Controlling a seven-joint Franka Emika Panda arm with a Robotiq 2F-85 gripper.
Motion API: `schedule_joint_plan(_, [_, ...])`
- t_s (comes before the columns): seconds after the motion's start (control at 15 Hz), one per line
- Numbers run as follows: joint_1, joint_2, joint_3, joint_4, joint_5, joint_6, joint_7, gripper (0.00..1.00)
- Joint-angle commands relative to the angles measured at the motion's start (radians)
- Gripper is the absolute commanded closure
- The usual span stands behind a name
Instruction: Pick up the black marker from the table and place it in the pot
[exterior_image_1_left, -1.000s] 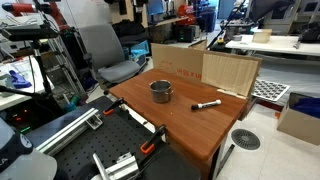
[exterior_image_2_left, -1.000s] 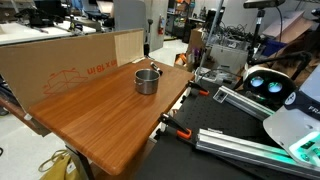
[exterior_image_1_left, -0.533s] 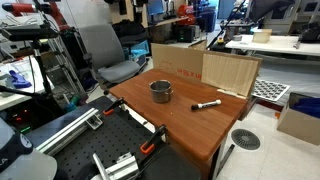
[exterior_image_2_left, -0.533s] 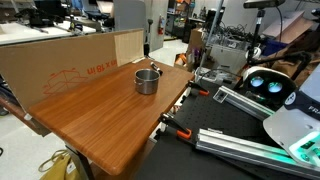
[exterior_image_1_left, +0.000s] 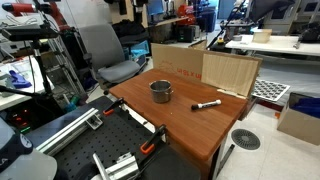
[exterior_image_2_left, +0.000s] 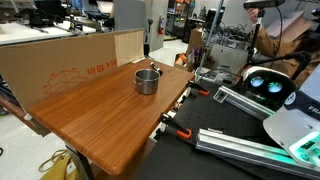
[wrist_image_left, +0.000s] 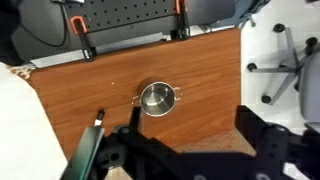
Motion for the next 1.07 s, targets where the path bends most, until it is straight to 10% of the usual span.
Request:
schedule_joint_plan(0.0, [-0.013,0.001,0.011,0.002,0.006,-0.004,-0.005,0.0])
schedule_joint_plan(1.0, [-0.01,0.019,0.004,0.012,0.021,-0.011,-0.013,0.0])
